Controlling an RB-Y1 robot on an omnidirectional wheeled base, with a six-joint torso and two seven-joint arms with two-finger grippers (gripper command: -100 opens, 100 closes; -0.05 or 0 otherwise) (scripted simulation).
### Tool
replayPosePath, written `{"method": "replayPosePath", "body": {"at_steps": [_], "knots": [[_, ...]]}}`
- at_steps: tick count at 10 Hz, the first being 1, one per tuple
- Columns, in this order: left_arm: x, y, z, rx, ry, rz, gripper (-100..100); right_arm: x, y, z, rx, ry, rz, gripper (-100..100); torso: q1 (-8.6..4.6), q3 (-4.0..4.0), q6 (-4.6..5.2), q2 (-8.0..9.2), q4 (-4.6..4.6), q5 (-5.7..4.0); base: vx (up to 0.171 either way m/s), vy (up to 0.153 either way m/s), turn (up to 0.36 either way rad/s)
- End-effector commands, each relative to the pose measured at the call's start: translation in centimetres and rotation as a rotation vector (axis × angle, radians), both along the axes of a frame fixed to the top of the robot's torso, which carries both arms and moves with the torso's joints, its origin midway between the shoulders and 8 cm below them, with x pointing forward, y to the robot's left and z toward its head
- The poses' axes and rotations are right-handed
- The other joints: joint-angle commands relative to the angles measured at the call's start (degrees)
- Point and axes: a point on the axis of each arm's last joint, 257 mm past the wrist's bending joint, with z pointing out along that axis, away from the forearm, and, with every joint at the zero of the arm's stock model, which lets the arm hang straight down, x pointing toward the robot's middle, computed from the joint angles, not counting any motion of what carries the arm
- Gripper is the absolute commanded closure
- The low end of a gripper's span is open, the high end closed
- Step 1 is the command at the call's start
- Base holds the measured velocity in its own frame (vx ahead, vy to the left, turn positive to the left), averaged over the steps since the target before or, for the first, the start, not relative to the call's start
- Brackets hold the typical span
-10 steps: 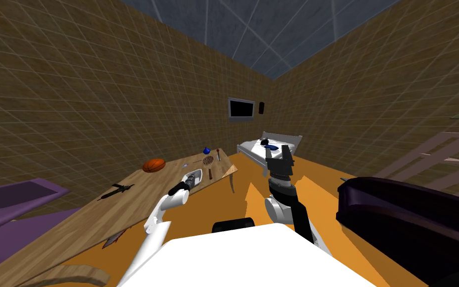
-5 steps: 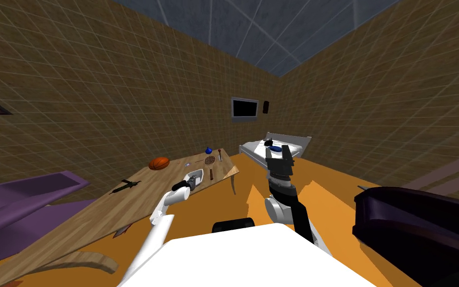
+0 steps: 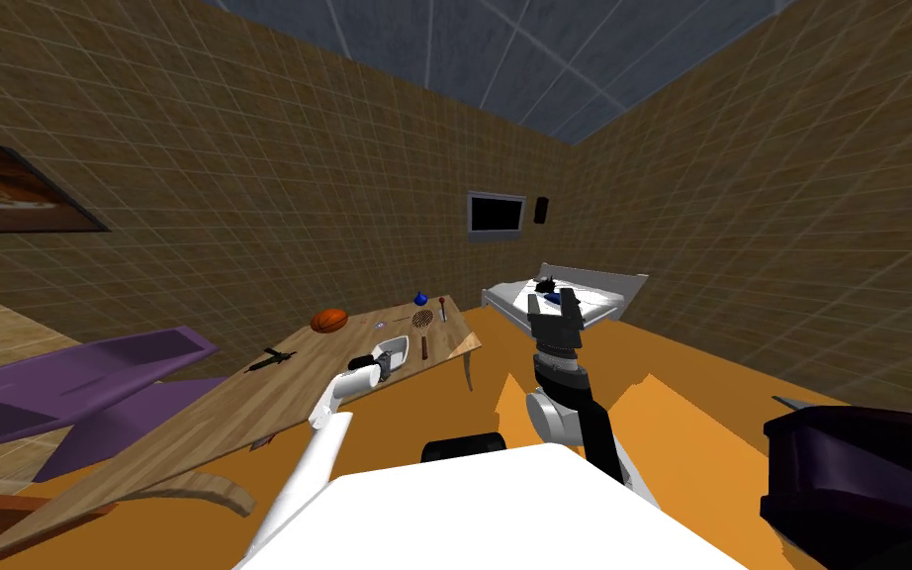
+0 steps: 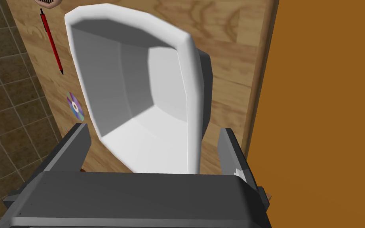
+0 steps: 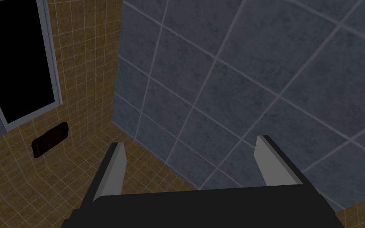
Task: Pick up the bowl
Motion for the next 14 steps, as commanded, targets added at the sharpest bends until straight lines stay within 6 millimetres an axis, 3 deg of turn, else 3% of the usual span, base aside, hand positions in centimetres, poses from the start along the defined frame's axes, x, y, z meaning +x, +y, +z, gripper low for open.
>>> {"method": "replayPosePath", "body": {"at_steps": [1,6,7,8,9,12,13,14], "knots": [[-0.2,-0.3,-1.1,-0.019,0.04,0.009,-100,0.0,0.0,0.0,0.0,0.0,0.0,0,0.0,0.0,0.0,0.0,0.0,0.0,0.079,0.002,0.108],[-1.9,-0.7,-4.3,-0.063,0.152,0.031,-100,0.0,0.0,0.0,0.0,0.0,0.0,0,0.07,0.04,0.0,0.07,0.01,0.02,0.062,0.014,0.098],[-1.6,-0.6,-3.8,-0.058,0.138,0.028,-100,0.0,0.0,0.0,0.0,0.0,0.0,0,0.07,0.04,0.01,0.07,0.01,0.02,0.026,0.005,0.005],[-1.7,-0.6,-3.9,-0.059,0.142,0.029,0,0.0,0.0,0.0,0.0,0.0,0.0,0,0.05,0.09,0.02,0.17,0.03,0.01,0.005,0.001,-0.001],[-2.7,1.1,-5.2,-0.07,0.152,0.052,-100,0.0,0.0,0.0,0.0,0.0,0.0,0,0.03,0.14,0.02,0.26,0.05,0.01,-0.031,-0.032,-0.38],[-3.8,3.8,-6.0,-0.083,0.155,0.084,-100,0.0,0.0,0.0,0.0,0.0,0.0,0,-0.1,0.32,0.05,0.57,0.12,-0.02,-0.06,-0.035,-0.198],[-5.0,5.0,-7.2,-0.09,0.164,0.11,-100,0.0,0.0,0.0,0.0,0.0,0.0,0,-0.11,0.33,0.02,0.57,0.13,-0.03,-0.058,-0.055,-0.386],[-5.1,6.3,-6.8,-0.09,0.161,0.12,-100,0.0,0.0,0.0,0.0,0.0,0.0,0,-0.16,0.33,0.08,0.57,0.13,-0.04,-0.04,-0.035,-0.161]]}}
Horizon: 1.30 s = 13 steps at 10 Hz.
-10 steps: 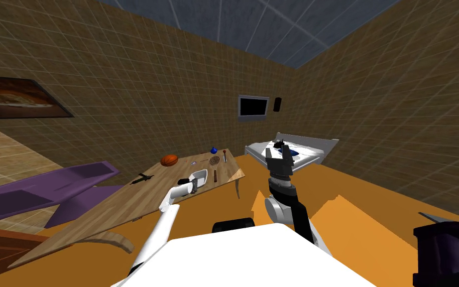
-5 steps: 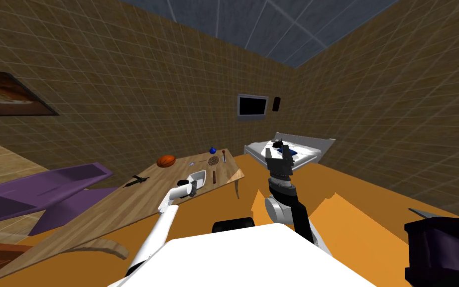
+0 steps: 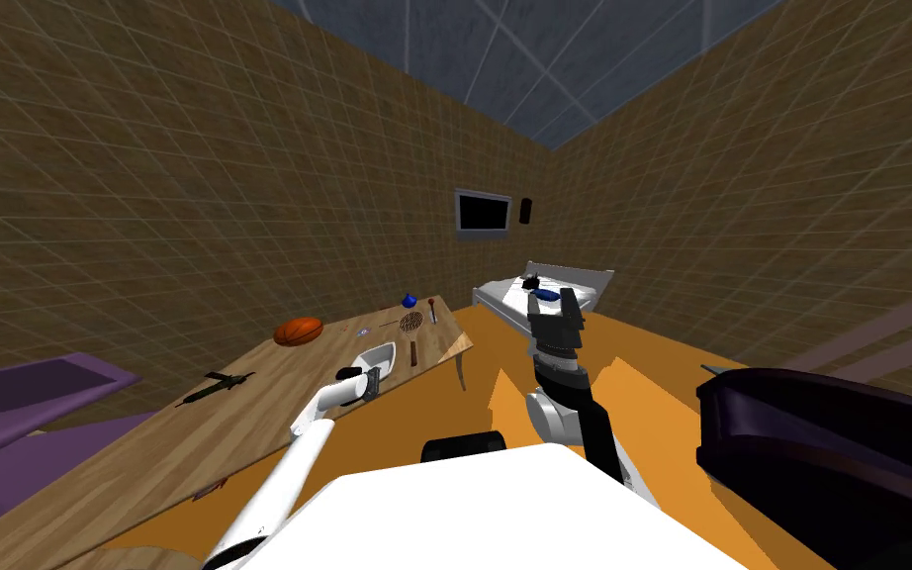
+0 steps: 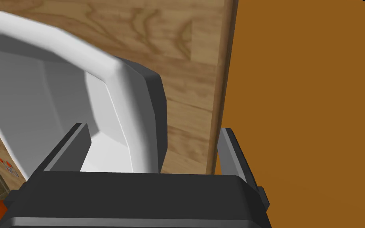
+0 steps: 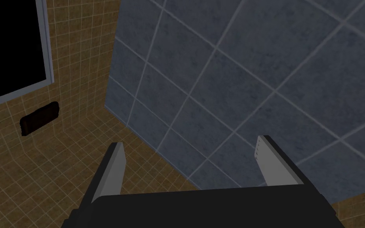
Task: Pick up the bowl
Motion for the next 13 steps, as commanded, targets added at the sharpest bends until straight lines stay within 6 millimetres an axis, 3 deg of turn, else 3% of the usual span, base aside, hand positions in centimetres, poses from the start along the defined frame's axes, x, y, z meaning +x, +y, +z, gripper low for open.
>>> {"method": "replayPosePath", "body": {"at_steps": [1,2,3,4,5,6,7,9,10,11,12,13], "knots": [[-2.2,2.3,-1.6,-0.006,0.02,0.045,-100,0.0,0.0,0.0,0.0,0.0,0.0,0,0.0,0.0,0.0,0.0,0.0,0.0,-0.03,-0.039,-0.277],[-1.9,3.4,-0.8,-0.002,0.005,0.051,-100,0.0,0.0,0.0,0.0,0.0,0.0,0,0.0,-0.02,0.05,-0.03,-0.01,0.01,-0.032,-0.034,-0.155],[-3.7,5.2,-2.0,-0.007,0.022,0.091,-100,0.0,0.0,0.0,0.0,0.0,0.0,0,0.03,-0.02,0.0,-0.03,-0.01,0.01,-0.044,-0.054,-0.327],[-3.4,6.1,-1.2,-0.013,0.007,0.099,-100,0.0,0.0,0.0,0.0,0.0,0.0,0,-0.04,0.0,0.05,0.01,0.0,0.01,-0.052,-0.042,-0.163],[-5.2,8.0,-2.2,-0.013,0.019,0.143,-100,0.0,0.0,0.0,0.0,0.0,0.0,0,-0.01,0.02,0.0,0.03,0.01,0.0,-0.061,-0.055,-0.323],[-5.0,9.1,-1.3,-0.012,0.009,0.151,-100,0.0,0.0,0.0,0.0,0.0,0.0,0,-0.05,0.04,0.05,0.07,0.01,0.0,-0.044,-0.041,-0.15],[-6.5,10.7,-2.1,-0.007,0.013,0.188,-100,0.0,0.0,0.0,0.0,0.0,0.0,0,0.0,0.02,0.0,0.03,0.01,0.0,-0.04,-0.055,-0.32],[-6.7,12.2,-1.2,-0.008,0.008,0.208,-100,0.0,0.0,0.0,0.0,0.0,0.0,0,0.01,0.0,-0.01,0.0,0.0,0.0,-0.025,-0.031,-0.071],[-8.7,14.6,-1.6,0.001,0.013,0.26,-100,0.0,0.0,0.0,0.0,0.0,0.0,0,0.09,-0.03,-0.02,-0.06,-0.01,0.02,-0.028,-0.044,-0.309],[-8.5,15.5,-0.8,0.001,0.003,0.268,-100,0.0,0.0,0.0,0.0,0.0,0.0,0,0.03,-0.02,0.04,-0.03,-0.01,0.02,-0.031,-0.042,-0.192],[-10.5,17.7,-1.2,0.005,0.005,0.324,-100,0.0,0.0,0.0,0.0,0.0,0.0,0,0.03,-0.02,0.0,-0.03,0.0,0.0,-0.042,-0.057,-0.348],[-10.3,18.9,-0.1,0.014,-0.006,0.331,-100,0.0,0.0,0.0,0.0,0.0,0.0,0,-0.03,0.01,0.05,0.02,0.0,0.0,-0.035,-0.047,-0.161]]}}
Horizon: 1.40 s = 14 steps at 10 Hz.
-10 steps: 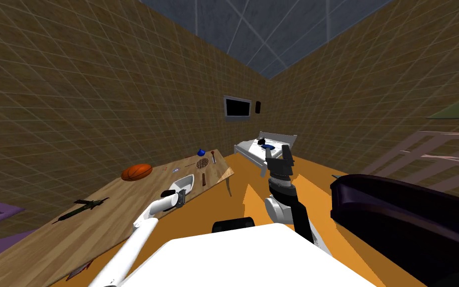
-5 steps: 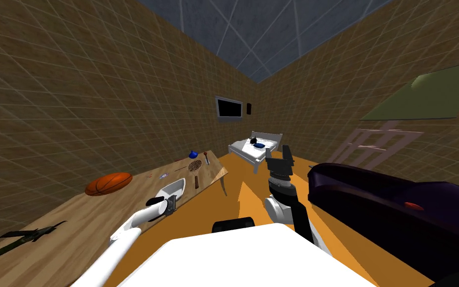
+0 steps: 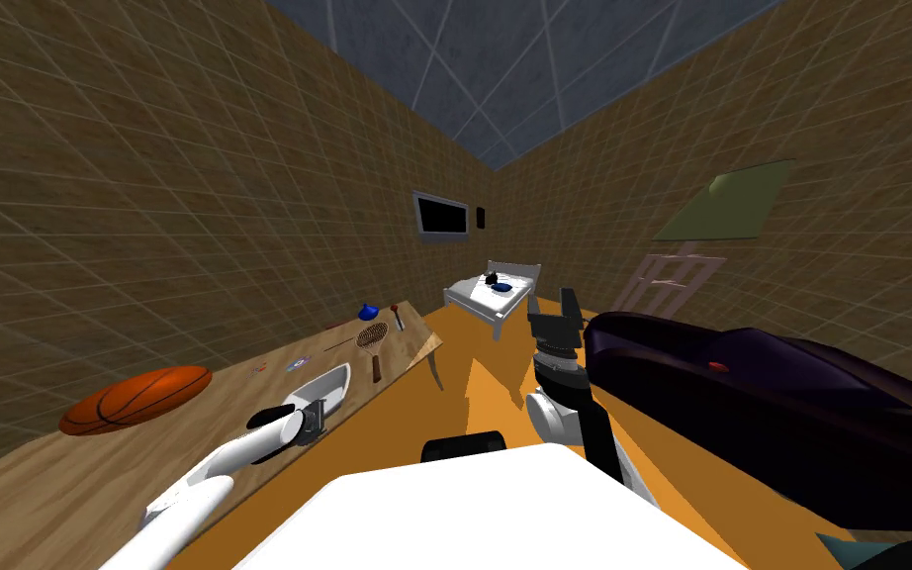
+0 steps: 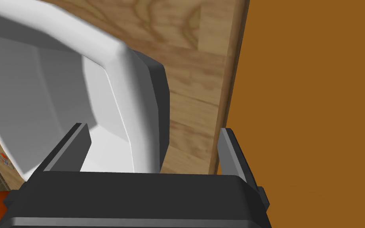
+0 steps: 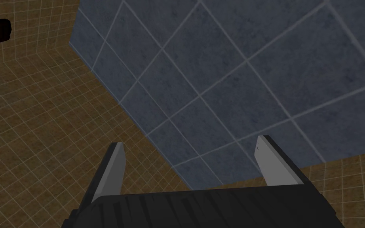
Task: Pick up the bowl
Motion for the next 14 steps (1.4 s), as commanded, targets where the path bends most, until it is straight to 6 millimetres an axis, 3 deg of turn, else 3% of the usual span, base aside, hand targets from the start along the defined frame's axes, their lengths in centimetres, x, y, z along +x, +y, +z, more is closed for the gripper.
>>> {"method": "replayPosePath", "body": {"at_steps": [1,2,3,4,8,9,10,11,12,13,14], "knots": [[-1.9,3.0,0.5,0.017,-0.008,0.063,-100,0.0,0.0,0.0,0.0,0.0,0.0,0,0.0,0.0,0.0,0.0,0.0,0.0,-0.03,-0.065,-0.267],[-1.9,4.3,1.6,0.027,-0.015,0.077,-100,0.0,0.0,0.0,0.0,0.0,0.0,0,-0.06,-0.01,0.04,-0.01,-0.01,0.0,-0.029,-0.053,-0.147],[-1.7,3.6,1.1,0.02,-0.011,0.063,-100,0.0,0.0,0.0,0.0,0.0,0.0,0,-0.02,-0.01,-0.01,-0.01,0.0,-0.01,-0.011,-0.016,-0.004],[-1.7,3.8,1.3,0.022,-0.014,0.066,100,0.0,0.0,0.0,0.0,0.0,0.0,0,0.09,-0.03,-0.01,-0.06,-0.02,0.04,0.0,0.0,0.0],[-1.8,3.7,1.2,0.019,-0.012,0.068,100,0.0,0.0,0.0,0.0,0.0,0.0,0,0.13,-0.06,0.02,-0.11,-0.01,-0.01,0.0,0.0,0.0],[-1.8,3.7,1.1,0.019,-0.011,0.068,0,0.0,0.0,0.0,0.0,0.0,0.0,0,0.1,-0.04,0.01,-0.1,0.01,-0.05,0.0,0.0,0.0],[0.0,0.7,0.5,-0.004,-0.008,0.018,100,0.0,0.0,0.0,0.0,0.0,0.0,0,0.07,-0.03,0.01,-0.09,0.02,-0.07,0.035,0.046,0.416],[1.9,-1.1,0.9,0.003,-0.014,-0.037,100,0.0,0.0,0.0,0.0,0.0,0.0,0,0.17,-0.07,-0.15,-0.14,-0.03,-0.01,0.054,0.073,0.487],[1.8,-2.6,-0.2,-0.009,0.002,-0.052,100,0.0,0.0,0.0,0.0,0.0,0.0,0,0.3,-0.1,-0.13,-0.19,-0.02,-0.04,0.053,0.078,0.139],[3.7,-4.2,0.5,-0.011,-0.008,-0.096,100,0.0,0.0,0.0,0.0,0.0,0.0,0,0.34,-0.13,0.02,-0.22,-0.07,0.11,0.056,0.094,0.245],[3.6,-5.6,-0.5,-0.013,0.006,-0.112,100,0.0,0.0,0.0,0.0,0.0,0.0,0,0.4,-0.18,0.05,-0.31,-0.06,0.11,0.035,0.058,0.151]]}}
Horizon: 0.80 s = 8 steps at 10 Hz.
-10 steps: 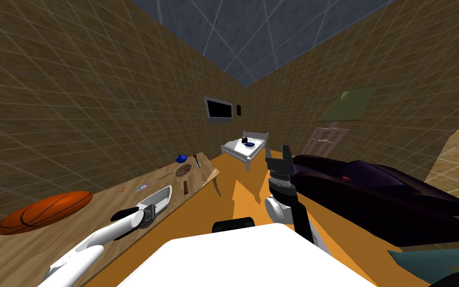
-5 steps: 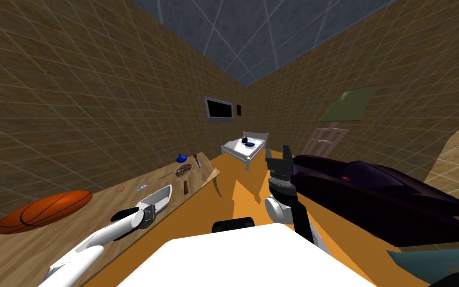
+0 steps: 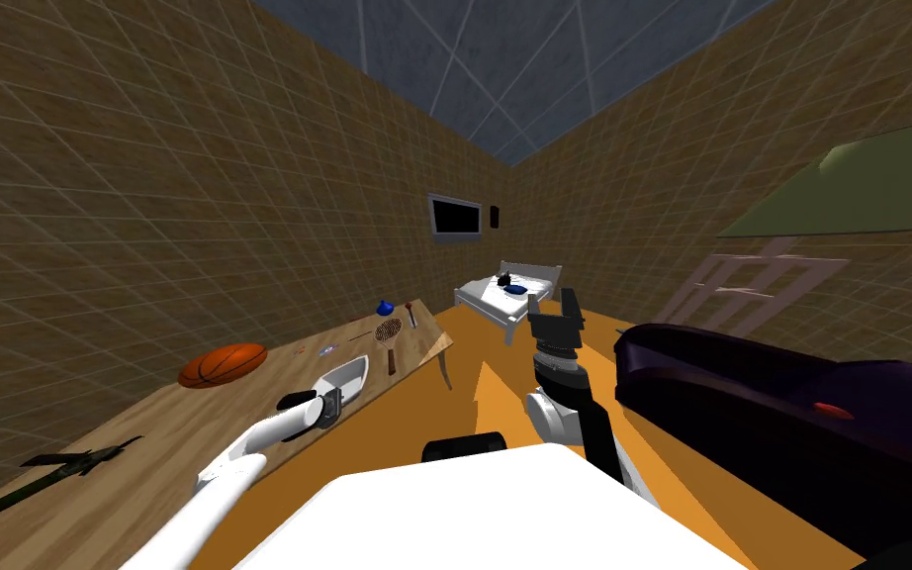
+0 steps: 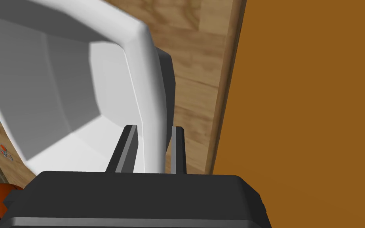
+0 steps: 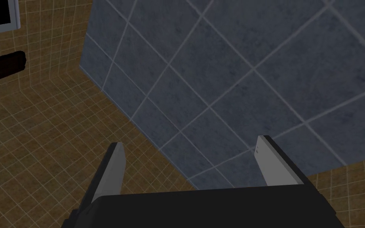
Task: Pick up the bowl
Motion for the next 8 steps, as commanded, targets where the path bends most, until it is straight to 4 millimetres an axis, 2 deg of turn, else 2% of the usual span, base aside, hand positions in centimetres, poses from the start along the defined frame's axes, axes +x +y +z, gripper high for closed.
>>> {"method": "replayPosePath", "body": {"at_steps": [1,2,3,4,5,6,7,8], "knots": [[0.1,-1.4,-0.7,-0.003,0.008,-0.02,100,0.0,0.0,0.0,0.0,0.0,0.0,0,0.0,0.0,0.0,0.0,0.0,0.0,0.007,0.02,0.033],[1.7,-3.4,-0.2,-0.005,0.006,-0.065,100,0.0,0.0,0.0,0.0,0.0,0.0,0,-0.02,-0.06,0.11,-0.02,-0.09,0.2,0.02,0.04,0.33],[1.8,-4.5,-0.8,-0.008,0.009,-0.076,100,0.0,0.0,0.0,0.0,0.0,0.0,0,0.04,-0.1,0.0,-0.07,-0.12,0.2,0.031,0.03,0.188],[3.3,-6.1,-0.1,-0.002,0.001,-0.116,100,0.0,0.0,0.0,0.0,0.0,0.0,0,-0.01,-0.16,0.16,-0.13,-0.19,0.34,0.037,0.054,0.312],[3.2,-7.4,-0.9,-0.009,0.012,-0.125,100,0.0,0.0,0.0,0.0,0.0,0.0,0,0.06,-0.21,0.13,-0.23,-0.19,0.33,0.045,0.039,0.145],[3.4,-7.5,-0.7,-0.008,0.007,-0.128,100,0.0,0.0,0.0,0.0,0.0,0.0,0,0.04,-0.24,0.17,-0.24,-0.23,0.38,0.021,0.016,0.004],[4.5,-9.3,-0.3,-0.01,0.004,-0.159,100,0.0,0.0,0.0,0.0,0.0,0.0,0,-0.03,-0.26,0.34,-0.27,-0.25,0.46,0.029,0.037,0.314],[4.5,-10.1,-0.7,-0.008,0.015,-0.169,100,0.0,0.0,0.0,0.0,0.0,0.0,0,0.01,-0.29,0.23,-0.34,-0.25,0.42,0.038,0.031,0.18]]}}
